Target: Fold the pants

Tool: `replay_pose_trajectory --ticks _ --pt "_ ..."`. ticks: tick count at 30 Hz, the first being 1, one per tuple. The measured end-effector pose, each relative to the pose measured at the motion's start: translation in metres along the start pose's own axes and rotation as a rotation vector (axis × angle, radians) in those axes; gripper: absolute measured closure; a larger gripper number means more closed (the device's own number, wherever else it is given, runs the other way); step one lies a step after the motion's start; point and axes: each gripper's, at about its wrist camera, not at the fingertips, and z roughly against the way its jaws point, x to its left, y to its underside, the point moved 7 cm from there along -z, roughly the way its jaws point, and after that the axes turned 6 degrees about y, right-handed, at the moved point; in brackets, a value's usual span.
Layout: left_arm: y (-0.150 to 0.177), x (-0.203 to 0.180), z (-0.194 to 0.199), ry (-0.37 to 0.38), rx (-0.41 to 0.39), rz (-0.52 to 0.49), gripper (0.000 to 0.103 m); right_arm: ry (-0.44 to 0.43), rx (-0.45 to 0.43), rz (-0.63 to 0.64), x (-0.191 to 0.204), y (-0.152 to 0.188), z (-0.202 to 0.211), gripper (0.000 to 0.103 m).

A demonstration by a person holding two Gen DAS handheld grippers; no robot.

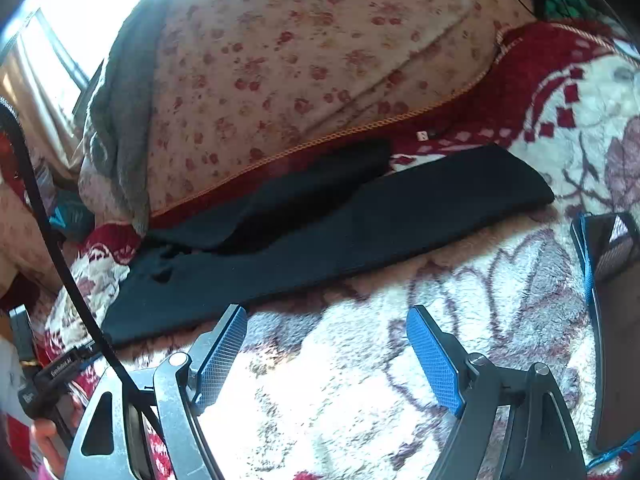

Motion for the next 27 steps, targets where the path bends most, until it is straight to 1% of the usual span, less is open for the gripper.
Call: replay_pose_trajectory --ticks 5,10,16,23,27 --pt "-0.004 0.014 -0.007 0.021 -0.004 0.079 0.024 0.009 0.018 -0.039 -0.013 -0.002 -0.002 0.022" --pt "-0.007 0.017 -0.017 0.035 -0.003 0.114 0.024 0.012 0.036 -0.064 -0.017 -0.003 -0.009 0.022" --pt "-0.012 0.015 -0.022 0.010 -0.020 0.087 0.024 0.007 0.049 -0.076 -0.015 -0.007 -0.017 0.022" --pt "-0.015 0.013 -0.027 -0.032 -0.013 0.039 0.024 0.005 0.054 -0.087 -0.016 -0.010 -0.023 0.022" --pt "-0.013 0.015 -0.030 -0.024 -0.006 0.031 0.024 0.005 0.055 -0.092 -0.017 -0.014 -0.027 0.022"
